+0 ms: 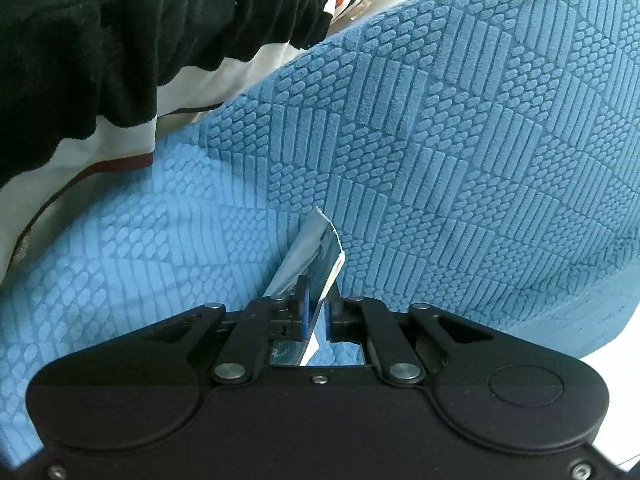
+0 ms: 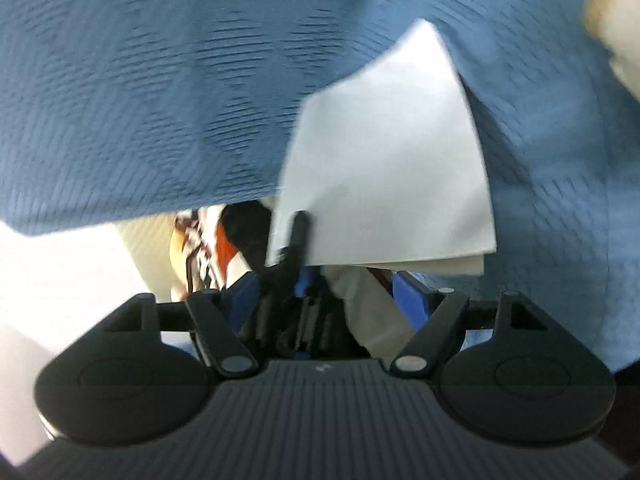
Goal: Organize objects
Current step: 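Lift the white sheet with both grippers and carry it toward the stack, then lower the white sheet onto the stack with both grippers, then open both grippers and withdraw them from the stack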
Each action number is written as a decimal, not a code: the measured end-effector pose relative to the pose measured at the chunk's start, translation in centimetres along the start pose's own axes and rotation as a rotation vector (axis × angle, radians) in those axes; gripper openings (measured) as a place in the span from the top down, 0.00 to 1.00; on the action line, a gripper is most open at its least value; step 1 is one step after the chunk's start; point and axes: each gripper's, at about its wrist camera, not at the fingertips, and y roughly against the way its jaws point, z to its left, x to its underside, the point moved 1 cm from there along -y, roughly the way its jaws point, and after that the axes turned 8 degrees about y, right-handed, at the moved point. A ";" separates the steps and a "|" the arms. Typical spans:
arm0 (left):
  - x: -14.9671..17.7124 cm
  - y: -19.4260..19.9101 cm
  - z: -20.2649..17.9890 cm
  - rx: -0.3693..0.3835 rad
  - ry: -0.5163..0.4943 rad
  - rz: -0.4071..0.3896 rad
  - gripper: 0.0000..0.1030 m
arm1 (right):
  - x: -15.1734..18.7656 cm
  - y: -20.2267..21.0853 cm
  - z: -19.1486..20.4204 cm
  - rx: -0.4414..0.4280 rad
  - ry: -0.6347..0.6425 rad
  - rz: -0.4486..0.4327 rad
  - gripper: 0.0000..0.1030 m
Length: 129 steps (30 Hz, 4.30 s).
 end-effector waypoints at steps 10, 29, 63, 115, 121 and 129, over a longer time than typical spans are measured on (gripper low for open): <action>-0.6 1.1 0.6 0.050 0.055 0.013 0.95 | 2.0 -3.5 -2.9 -0.075 -0.260 -0.036 0.26; -0.6 2.1 1.3 0.059 0.123 -0.004 0.97 | 0.0 -2.1 -3.5 -0.034 -0.240 -0.262 0.71; 9.5 9.9 -6.2 0.168 0.007 0.061 0.94 | -2.4 13.9 4.3 -0.009 0.318 -0.153 0.93; 30.6 7.9 -5.3 -0.235 -0.380 0.255 0.45 | -6.0 27.1 -11.7 0.356 0.431 -0.046 0.82; 30.3 10.5 -6.0 -0.241 -0.390 0.220 0.24 | -5.6 29.4 -10.8 0.404 0.499 -0.072 0.38; 29.5 14.8 -11.6 -0.148 -0.516 0.136 0.22 | -2.9 32.5 -4.2 0.383 0.721 -0.114 0.38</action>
